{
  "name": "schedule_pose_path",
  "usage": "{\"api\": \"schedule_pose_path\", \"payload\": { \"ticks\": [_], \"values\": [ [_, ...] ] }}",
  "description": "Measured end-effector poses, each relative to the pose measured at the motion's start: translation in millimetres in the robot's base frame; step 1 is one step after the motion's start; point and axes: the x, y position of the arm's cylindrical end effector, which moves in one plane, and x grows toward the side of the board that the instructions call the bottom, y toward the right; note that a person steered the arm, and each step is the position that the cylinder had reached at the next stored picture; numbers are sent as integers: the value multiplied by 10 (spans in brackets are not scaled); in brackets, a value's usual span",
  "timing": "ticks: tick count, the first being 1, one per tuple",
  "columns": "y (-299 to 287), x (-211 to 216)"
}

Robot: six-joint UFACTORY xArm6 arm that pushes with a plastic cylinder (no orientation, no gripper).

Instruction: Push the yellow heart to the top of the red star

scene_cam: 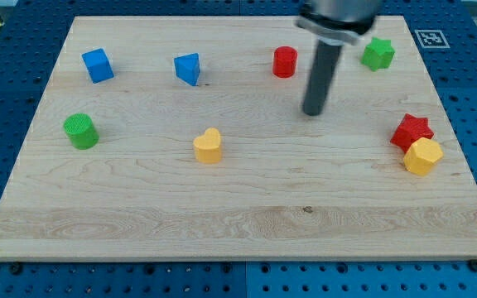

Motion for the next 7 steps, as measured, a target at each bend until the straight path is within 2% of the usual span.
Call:
{"api": "schedule_pose_path", "payload": {
  "ticks": [1, 2, 4, 5, 6, 7],
  "values": [
    [-738, -38],
    [-1081, 229],
    [-1046, 784],
    [-1209, 726],
    [-1626, 696],
    [-1679, 993]
  ]
}}
